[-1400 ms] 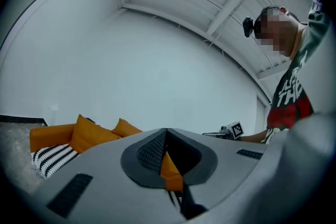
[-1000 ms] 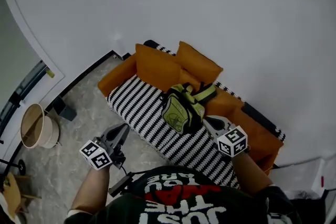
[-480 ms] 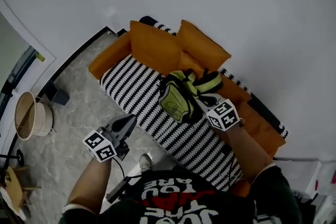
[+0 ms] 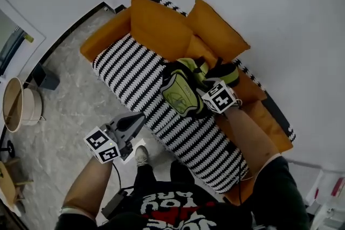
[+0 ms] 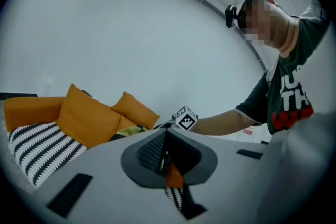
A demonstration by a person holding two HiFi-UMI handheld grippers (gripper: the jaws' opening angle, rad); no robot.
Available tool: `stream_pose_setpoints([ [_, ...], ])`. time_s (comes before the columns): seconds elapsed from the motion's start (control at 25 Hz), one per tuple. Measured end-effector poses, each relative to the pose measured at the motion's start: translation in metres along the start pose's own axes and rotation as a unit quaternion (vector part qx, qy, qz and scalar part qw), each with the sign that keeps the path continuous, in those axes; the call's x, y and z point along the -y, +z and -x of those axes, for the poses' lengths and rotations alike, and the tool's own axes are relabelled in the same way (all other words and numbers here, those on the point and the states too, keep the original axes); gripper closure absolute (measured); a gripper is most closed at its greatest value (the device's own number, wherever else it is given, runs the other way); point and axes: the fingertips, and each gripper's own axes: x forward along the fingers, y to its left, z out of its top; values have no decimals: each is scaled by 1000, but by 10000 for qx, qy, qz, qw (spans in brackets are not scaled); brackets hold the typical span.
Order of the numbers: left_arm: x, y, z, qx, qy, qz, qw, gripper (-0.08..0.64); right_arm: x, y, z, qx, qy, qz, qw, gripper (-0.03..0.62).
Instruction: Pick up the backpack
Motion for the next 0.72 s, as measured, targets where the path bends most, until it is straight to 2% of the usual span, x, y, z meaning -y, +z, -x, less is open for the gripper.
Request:
stream_pose_setpoints([
  [0.44, -4, -34, 5, -62, -50, 285, 9996, 548, 7, -8, -53, -811, -265, 5, 9964, 413],
  [0.64, -8, -38, 15, -70, -23, 352, 9994, 548, 8, -15, -55, -1413, -398, -420, 9883, 413],
  [0.72, -9, -39, 16, -65, -32, 353, 9993, 548, 10, -23, -53, -1718, -416, -441, 9833, 413],
])
